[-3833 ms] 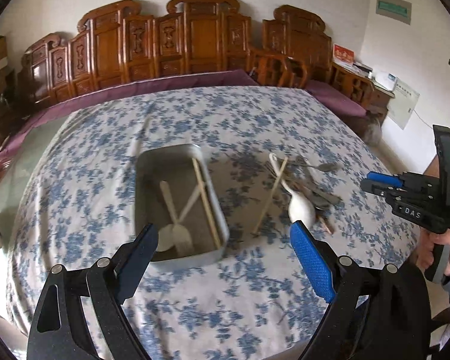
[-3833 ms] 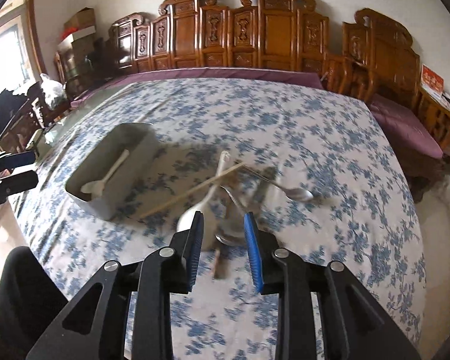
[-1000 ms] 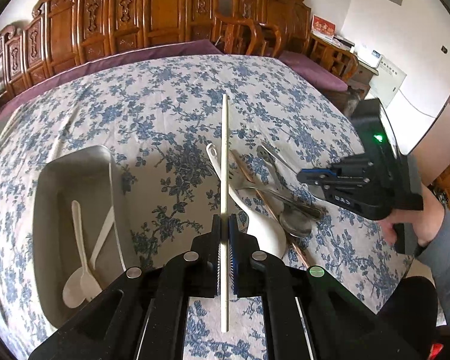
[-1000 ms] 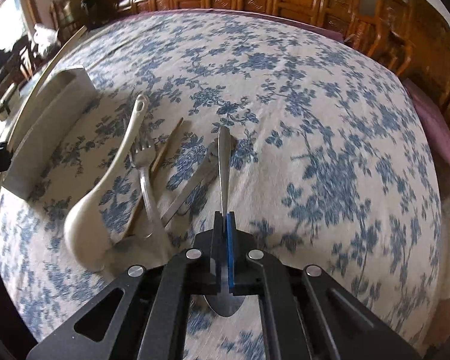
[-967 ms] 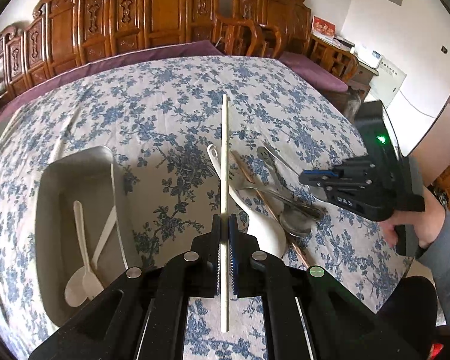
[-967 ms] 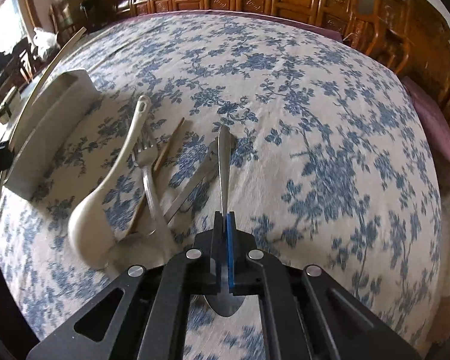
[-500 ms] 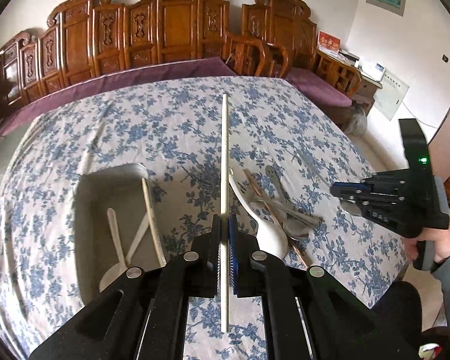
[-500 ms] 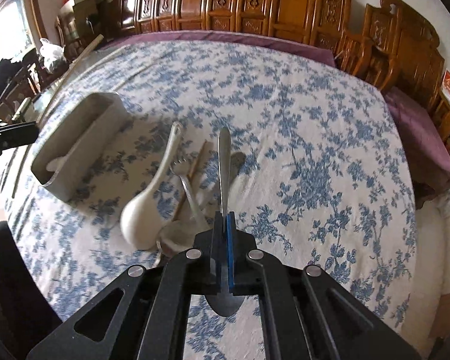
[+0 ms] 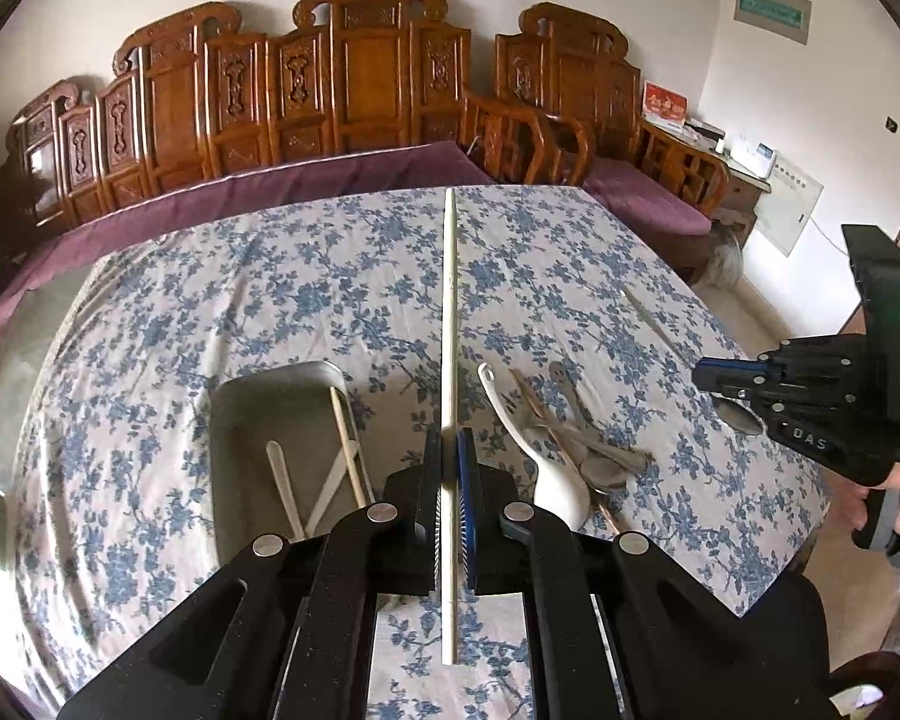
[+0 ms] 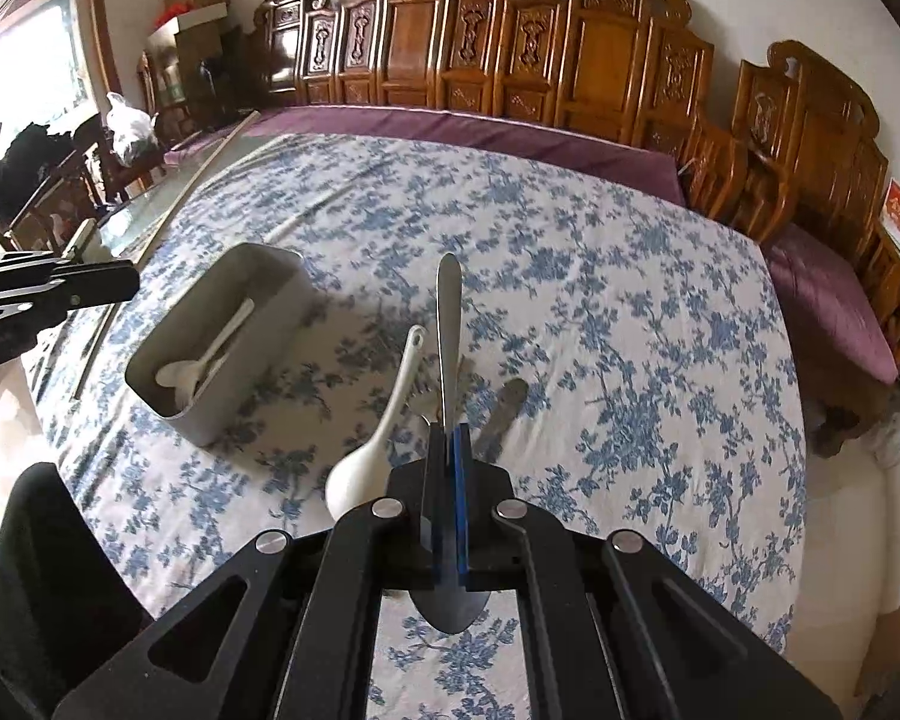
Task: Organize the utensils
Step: 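Lower the chopstick into the grey tray and open the left tool while the right tool carries the metal spoon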
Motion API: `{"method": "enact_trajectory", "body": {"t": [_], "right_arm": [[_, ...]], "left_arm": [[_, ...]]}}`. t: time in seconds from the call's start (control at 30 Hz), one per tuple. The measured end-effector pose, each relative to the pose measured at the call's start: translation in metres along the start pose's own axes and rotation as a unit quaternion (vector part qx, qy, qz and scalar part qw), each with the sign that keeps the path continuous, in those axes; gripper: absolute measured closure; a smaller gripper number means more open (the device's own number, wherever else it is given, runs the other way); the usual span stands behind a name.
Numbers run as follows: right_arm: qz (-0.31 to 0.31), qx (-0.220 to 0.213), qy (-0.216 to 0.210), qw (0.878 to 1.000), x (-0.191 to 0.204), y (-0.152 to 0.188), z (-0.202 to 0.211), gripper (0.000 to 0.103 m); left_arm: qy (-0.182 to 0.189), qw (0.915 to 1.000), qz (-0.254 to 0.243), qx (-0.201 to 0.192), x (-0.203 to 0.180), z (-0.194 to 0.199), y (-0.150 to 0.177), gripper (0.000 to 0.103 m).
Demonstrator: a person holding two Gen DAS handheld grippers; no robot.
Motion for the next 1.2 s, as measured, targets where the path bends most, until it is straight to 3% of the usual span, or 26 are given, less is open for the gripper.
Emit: {"method": "enact_trajectory", "body": {"t": [0.27,0.6,1.2], "right_arm": [[0.011,-0.013,-0.013,1.000,0.022,-0.015,0.007,0.099],[0.019,-0.009,-0.034,0.999,0.047,-0.026,-0.008,0.099],[0.031,0.003,-0.062,0.998,0.084,-0.039,-0.037,0.099]], "left_arm": [[-0.022,0.9997,0.004,0.013,0.031,-0.002,0.000,0.099],[-0.043,0.9975,0.026,0.049,0.076,-0.031,0.014,0.099],[-0.051,0.9939,0.040,0.089,0.107,-0.077,0.041,0.098]]}}
Point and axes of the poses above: each gripper's, at about its wrist camera, not at the fingertips, and z roughly against the way its jaws point, x to its left, y to its underside, the point moved 1 cm from there along -z, roughly the way its jaws point, and after that the axes turned 2 degrees about y, right-handed, at the moved point
